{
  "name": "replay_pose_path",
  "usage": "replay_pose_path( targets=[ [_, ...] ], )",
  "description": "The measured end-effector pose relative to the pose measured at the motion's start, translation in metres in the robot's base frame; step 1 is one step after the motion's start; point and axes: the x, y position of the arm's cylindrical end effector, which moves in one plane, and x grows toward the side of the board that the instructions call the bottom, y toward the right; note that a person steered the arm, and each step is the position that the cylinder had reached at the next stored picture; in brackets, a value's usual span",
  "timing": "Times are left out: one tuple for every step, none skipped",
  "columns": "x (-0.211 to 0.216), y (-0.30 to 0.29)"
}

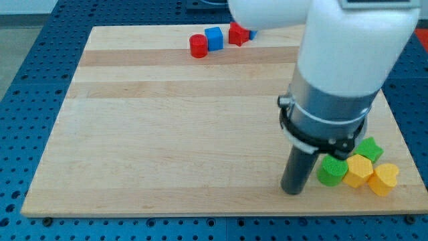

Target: Keep the yellow hexagon in between the green blocks

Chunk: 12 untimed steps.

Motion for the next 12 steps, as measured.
replay_pose_path(
  targets=[
    [0.019, -0.002],
    [0.02, 0.011],
    [0.02, 0.036],
    [0.02, 0.059],
    [0.02, 0.082],
    [0.02, 0.09],
    [0.02, 0.09],
    [0.02, 0.091],
    [0.011, 0.096],
    [0.003, 0.103],
    [0.003, 0.112],
    [0.003, 0.112]
  ],
)
